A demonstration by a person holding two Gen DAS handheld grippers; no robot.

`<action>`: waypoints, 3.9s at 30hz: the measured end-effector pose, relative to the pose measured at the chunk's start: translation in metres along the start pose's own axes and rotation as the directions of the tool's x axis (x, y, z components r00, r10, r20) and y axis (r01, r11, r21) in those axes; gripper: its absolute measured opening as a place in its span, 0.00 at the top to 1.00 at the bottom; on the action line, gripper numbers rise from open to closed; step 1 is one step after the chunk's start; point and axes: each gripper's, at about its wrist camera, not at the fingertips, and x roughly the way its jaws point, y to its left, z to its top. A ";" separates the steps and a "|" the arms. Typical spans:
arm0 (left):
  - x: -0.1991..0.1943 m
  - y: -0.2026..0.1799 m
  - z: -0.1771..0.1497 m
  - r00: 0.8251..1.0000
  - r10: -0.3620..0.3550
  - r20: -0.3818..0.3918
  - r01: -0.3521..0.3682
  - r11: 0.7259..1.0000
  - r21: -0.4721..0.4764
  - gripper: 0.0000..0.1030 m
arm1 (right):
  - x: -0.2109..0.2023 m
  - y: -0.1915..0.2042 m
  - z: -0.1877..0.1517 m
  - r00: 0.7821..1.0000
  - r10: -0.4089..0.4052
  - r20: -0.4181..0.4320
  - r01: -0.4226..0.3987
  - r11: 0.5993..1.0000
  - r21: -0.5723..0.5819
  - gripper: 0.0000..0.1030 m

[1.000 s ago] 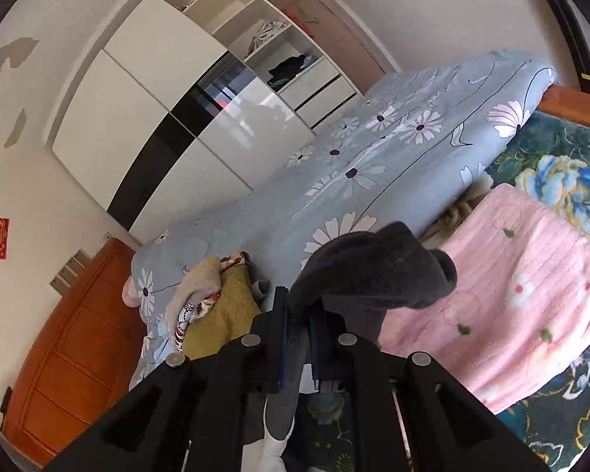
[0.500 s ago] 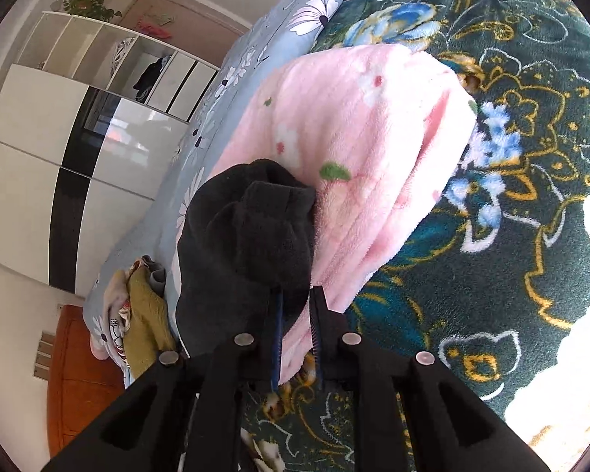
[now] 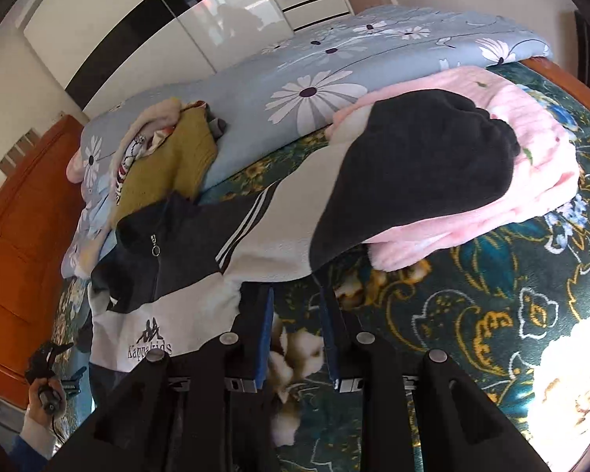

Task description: Fold clothes

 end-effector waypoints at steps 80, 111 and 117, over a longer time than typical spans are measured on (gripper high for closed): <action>-0.040 0.045 0.095 0.986 0.105 0.127 -0.118 0.988 0.100 0.53 | 0.096 0.160 -0.019 0.935 0.107 -0.337 -0.141 0.987 -0.077 0.59; -0.086 -0.059 0.118 0.958 0.140 0.250 -0.194 0.958 0.209 0.86 | 0.074 0.156 -0.022 0.911 0.277 -0.306 -0.279 0.960 0.040 0.59; -0.056 -0.016 0.131 0.948 0.212 0.236 -0.239 0.967 0.091 0.44 | 0.088 0.155 -0.024 0.904 0.294 -0.309 -0.294 0.955 0.049 0.59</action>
